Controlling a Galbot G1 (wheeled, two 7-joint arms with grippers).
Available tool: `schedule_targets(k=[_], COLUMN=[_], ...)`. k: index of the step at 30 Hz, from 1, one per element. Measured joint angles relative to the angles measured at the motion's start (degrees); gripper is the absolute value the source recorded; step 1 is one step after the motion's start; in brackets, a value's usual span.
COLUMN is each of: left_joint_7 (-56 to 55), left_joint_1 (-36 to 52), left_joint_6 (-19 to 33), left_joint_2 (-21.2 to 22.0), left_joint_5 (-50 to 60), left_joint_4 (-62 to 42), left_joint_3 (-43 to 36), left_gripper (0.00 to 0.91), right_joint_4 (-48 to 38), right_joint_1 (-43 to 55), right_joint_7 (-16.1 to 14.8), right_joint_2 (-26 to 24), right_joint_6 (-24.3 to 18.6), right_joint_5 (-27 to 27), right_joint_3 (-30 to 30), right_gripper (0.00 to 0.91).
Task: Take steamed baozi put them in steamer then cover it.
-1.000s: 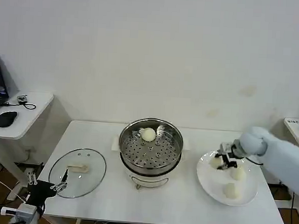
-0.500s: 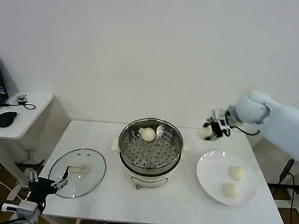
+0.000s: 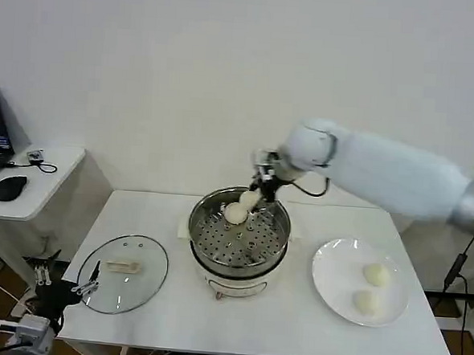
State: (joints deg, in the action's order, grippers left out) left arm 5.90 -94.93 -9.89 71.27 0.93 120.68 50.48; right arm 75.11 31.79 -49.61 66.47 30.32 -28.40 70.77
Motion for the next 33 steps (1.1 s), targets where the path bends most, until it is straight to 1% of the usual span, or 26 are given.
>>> schedule_targets(k=[3, 5, 6, 11, 21, 22, 23, 24, 25, 33], left_joint_7=[0.02, 0.06, 0.07, 0.06, 0.02, 0.02, 0.02, 0.02, 0.02, 0.06], left_joint_1=[0.03, 0.03, 0.02, -0.1, -0.21, -0.2, -0.19, -0.21, -0.25, -0.35], left_joint_6=[0.0, 0.01, 0.01, 0.08, 0.28, 0.28, 0.28, 0.28, 0.28, 0.29], left_joint_2=[0.02, 0.03, 0.03, 0.09, 0.42, 0.42, 0.41, 0.39, 0.39, 0.48], left_joint_5=[-0.1, -0.12, -0.13, -0.18, -0.2, -0.2, -0.2, -0.21, -0.21, -0.23], left_joint_4=[0.08, 0.26, 0.29, 0.27, -0.01, -0.01, 0.03, 0.1, 0.16, 0.23], left_joint_3=[0.49, 0.67, 0.75, 1.04, 1.02, 1.05, 1.08, 1.1, 1.11, 1.15], left_gripper=[0.907, 0.907, 0.907, 0.907, 0.907, 0.907, 0.907, 0.907, 0.907, 0.907], right_joint_4=[-2.0, -3.41, -4.11, -7.75, -11.68, -11.83, -11.99, -12.13, -12.21, -11.53], right_joint_1=[-1.34, -2.35, -2.83, -5.01, -7.29, -7.5, -7.62, -7.68, -7.71, -7.18], right_joint_7=[0.61, 0.91, 1.05, 1.41, 1.88, 1.91, 1.92, 1.93, 1.92, 1.29], right_joint_2=[2.89, 4.56, 5.37, 9.18, 12.77, 13.02, 13.2, 13.36, 13.47, 13.18], right_joint_6=[0.69, 1.0, 1.1, 1.56, 1.9, 1.93, 1.97, 2.04, 2.12, 2.61], right_joint_5=[-0.68, -0.8, -0.8, -0.27, 0.78, 0.89, 1.02, 1.1, 1.15, 1.16], right_joint_3=[0.36, 0.39, 0.39, 0.44, 0.95, 0.95, 0.95, 0.95, 0.96, 1.35], right_gripper=[0.574, 0.564, 0.574, 0.564, 0.574, 0.635, 0.665, 0.826, 0.907, 0.907])
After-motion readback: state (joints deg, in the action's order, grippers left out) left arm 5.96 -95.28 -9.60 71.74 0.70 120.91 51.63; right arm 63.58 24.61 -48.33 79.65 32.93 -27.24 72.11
